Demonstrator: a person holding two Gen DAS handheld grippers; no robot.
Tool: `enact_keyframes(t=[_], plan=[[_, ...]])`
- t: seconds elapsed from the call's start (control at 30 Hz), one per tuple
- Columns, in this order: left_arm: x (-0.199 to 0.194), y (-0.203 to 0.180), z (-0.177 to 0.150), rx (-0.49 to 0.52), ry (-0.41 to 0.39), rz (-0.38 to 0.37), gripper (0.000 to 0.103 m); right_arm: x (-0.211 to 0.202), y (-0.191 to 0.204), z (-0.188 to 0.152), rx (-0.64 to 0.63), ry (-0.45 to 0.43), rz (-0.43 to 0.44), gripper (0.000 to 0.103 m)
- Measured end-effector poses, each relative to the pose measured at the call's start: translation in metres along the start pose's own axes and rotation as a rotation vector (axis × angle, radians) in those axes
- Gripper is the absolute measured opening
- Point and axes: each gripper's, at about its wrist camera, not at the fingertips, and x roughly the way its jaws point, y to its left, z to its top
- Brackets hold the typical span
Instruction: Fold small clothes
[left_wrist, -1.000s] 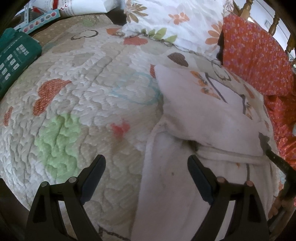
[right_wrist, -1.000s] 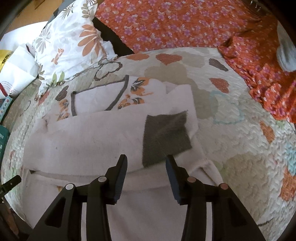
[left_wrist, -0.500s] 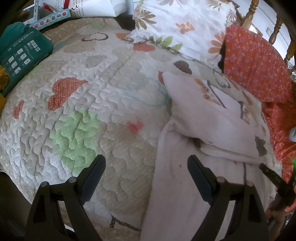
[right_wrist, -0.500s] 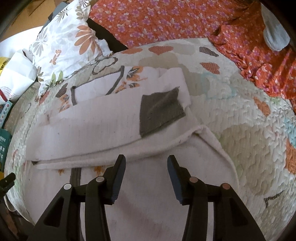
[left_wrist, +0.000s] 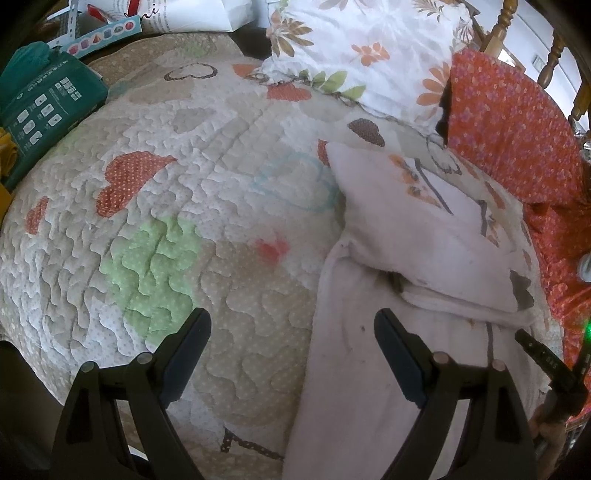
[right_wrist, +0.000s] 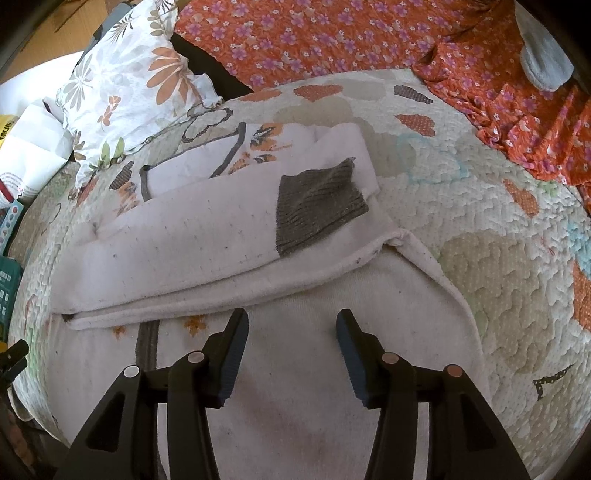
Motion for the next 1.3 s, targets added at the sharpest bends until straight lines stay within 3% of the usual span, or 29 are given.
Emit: enact_keyframes(t=[1.3], plan=[[0.0039,-0.0051,-0.001,0.006,0.006,0.003,0.089,0.0061,0.0033,-0.0008,-0.018,0.002,-0.004,0.061]])
